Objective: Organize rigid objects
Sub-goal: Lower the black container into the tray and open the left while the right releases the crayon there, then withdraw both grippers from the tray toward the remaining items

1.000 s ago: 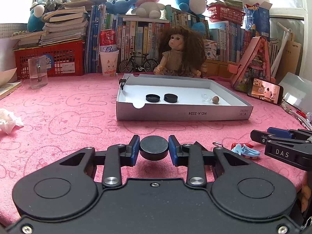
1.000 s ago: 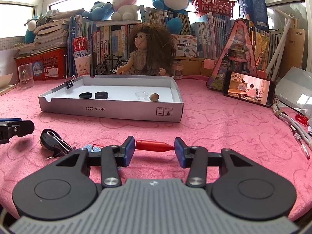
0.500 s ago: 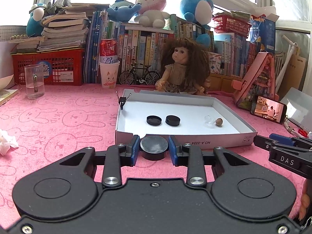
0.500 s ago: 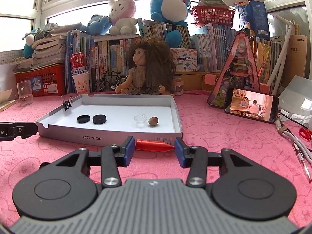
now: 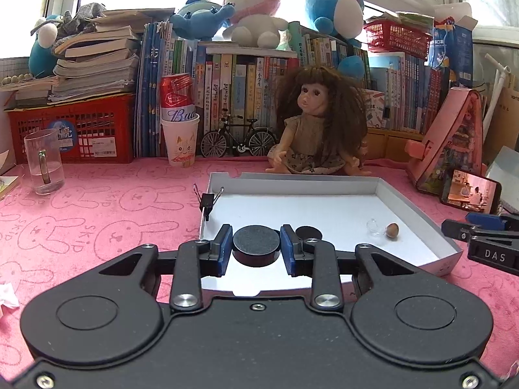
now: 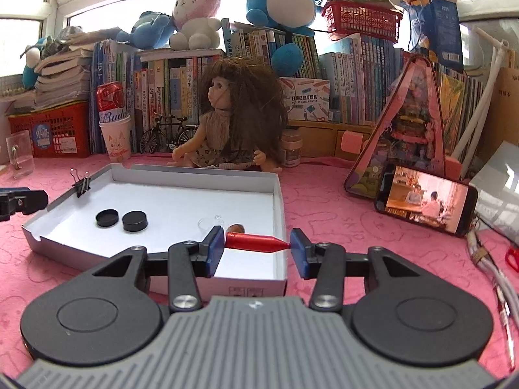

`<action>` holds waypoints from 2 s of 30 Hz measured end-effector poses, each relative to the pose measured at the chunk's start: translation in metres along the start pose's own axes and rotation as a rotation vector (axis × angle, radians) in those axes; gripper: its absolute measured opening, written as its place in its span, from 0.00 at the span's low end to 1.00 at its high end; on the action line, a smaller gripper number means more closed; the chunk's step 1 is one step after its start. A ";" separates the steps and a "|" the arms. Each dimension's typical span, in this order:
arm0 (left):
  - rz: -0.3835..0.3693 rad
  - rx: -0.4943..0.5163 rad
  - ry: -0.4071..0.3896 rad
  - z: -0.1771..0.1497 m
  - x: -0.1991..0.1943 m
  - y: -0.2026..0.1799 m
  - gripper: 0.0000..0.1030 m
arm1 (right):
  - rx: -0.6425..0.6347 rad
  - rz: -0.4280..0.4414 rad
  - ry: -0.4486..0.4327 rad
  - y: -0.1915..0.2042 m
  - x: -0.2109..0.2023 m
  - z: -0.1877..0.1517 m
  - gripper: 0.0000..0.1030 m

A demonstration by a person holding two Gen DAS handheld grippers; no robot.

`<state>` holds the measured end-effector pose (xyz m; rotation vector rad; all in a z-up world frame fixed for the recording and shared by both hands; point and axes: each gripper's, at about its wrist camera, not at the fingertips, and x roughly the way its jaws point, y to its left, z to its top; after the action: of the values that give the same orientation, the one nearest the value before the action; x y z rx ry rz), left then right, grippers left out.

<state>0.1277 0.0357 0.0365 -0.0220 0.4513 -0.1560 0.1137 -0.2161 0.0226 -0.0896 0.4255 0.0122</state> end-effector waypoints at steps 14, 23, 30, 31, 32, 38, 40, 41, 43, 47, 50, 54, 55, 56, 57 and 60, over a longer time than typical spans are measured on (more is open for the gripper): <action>0.028 0.004 0.159 0.013 0.076 0.006 0.29 | -0.157 0.211 0.232 0.005 0.062 0.029 0.48; 0.041 -0.005 0.196 0.008 0.092 0.007 0.29 | -0.032 0.281 0.340 -0.001 0.088 0.032 0.49; 0.043 -0.005 0.201 0.008 0.098 0.005 0.29 | 0.048 0.241 0.372 -0.004 0.106 0.032 0.49; 0.042 -0.005 0.203 0.008 0.099 0.004 0.29 | 0.058 0.241 0.373 -0.004 0.108 0.032 0.49; 0.040 -0.008 0.204 0.008 0.101 0.005 0.29 | 0.070 0.244 0.375 -0.004 0.109 0.032 0.49; 0.044 -0.010 0.198 0.011 0.110 0.005 0.29 | 0.116 0.232 0.372 -0.006 0.118 0.035 0.49; 0.045 -0.006 0.194 0.012 0.113 0.004 0.29 | 0.123 0.227 0.367 -0.006 0.121 0.036 0.49; 0.046 -0.006 0.191 0.012 0.114 0.004 0.29 | 0.127 0.229 0.365 -0.005 0.122 0.036 0.49; 0.049 -0.011 0.187 0.012 0.116 0.003 0.29 | 0.132 0.231 0.358 -0.004 0.123 0.037 0.50; 0.052 -0.039 0.186 0.013 0.115 0.004 0.30 | 0.159 0.245 0.345 -0.005 0.121 0.037 0.63; 0.036 -0.036 0.159 0.014 0.104 0.004 0.49 | 0.186 0.258 0.324 -0.010 0.114 0.038 0.74; 0.018 -0.019 0.120 0.018 0.085 0.002 0.64 | 0.204 0.272 0.281 -0.018 0.099 0.039 0.82; 0.004 -0.023 0.109 0.019 0.079 0.002 0.69 | 0.207 0.279 0.269 -0.019 0.094 0.039 0.82; -0.011 -0.026 0.099 0.020 0.073 0.002 0.70 | 0.207 0.286 0.259 -0.020 0.089 0.039 0.83; -0.023 -0.028 0.090 0.020 0.068 0.001 0.72 | 0.204 0.291 0.248 -0.020 0.083 0.039 0.84; -0.060 -0.014 0.064 0.018 0.049 -0.004 0.74 | 0.190 0.308 0.218 -0.019 0.067 0.036 0.85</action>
<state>0.1781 0.0240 0.0319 -0.0442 0.5156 -0.2131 0.1901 -0.2323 0.0293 0.1638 0.6534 0.2666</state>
